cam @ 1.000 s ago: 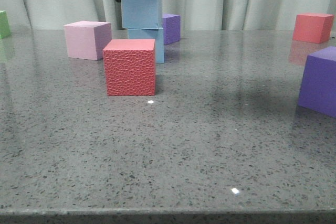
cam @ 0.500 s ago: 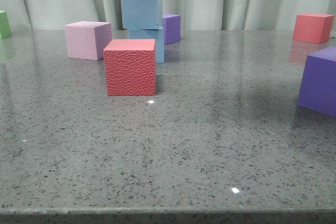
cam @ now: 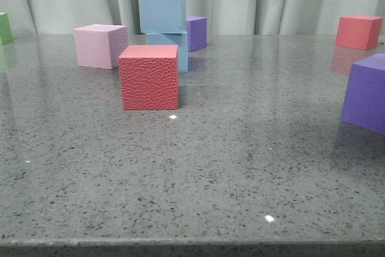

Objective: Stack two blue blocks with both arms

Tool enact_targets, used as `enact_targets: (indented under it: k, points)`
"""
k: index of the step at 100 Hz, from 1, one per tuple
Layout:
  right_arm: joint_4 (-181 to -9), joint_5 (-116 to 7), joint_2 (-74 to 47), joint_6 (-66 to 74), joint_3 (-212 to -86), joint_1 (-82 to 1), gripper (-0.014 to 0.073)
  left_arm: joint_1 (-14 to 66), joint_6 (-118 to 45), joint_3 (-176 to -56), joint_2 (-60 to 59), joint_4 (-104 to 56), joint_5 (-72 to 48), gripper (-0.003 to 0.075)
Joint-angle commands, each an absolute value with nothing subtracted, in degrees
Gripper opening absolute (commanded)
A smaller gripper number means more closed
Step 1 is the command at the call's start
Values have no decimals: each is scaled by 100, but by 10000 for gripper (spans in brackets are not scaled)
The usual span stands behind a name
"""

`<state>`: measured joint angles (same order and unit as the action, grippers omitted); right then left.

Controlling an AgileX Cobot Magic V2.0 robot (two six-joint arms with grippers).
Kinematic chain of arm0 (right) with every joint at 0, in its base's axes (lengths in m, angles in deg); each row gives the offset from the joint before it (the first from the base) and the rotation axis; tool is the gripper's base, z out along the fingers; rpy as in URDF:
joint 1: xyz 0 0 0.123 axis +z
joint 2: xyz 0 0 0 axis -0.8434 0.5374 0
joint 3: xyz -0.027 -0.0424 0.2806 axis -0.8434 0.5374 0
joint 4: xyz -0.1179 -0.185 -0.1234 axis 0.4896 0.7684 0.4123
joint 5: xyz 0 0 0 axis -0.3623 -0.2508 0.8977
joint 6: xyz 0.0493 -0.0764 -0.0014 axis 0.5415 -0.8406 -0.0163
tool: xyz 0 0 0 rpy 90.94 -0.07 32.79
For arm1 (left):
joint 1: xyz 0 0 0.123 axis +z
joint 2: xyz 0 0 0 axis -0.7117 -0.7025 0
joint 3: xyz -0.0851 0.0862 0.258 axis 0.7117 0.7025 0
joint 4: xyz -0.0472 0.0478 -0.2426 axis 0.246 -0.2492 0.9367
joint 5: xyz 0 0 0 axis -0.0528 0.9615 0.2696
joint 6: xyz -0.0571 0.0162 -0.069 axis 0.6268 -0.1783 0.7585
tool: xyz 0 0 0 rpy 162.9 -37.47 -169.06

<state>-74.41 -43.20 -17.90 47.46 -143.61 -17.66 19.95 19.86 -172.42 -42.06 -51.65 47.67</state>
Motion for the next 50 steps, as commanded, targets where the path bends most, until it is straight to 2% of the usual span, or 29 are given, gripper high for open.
enact_targets:
  k: [1, 27, 37, 50]
  points:
    - [-7204, -4860, -2081, 4830, -14365, -1794, 587, 1941, 1962, -17051, -3682, -5218, 4397, 368]
    - [-6844, -4730, -2523, 4993, -14070, -1794, 569, 1941, 1913, -15623, -2749, -5241, 3746, 141]
    - [-6838, -4664, -2681, 4993, -14017, -1794, 478, 1941, 1913, -15006, -2293, -5264, 3394, 64]
    - [-6780, -4540, -2811, 4993, -13938, -1794, 300, 1941, 1913, -14154, -1636, -5264, 2977, -18]
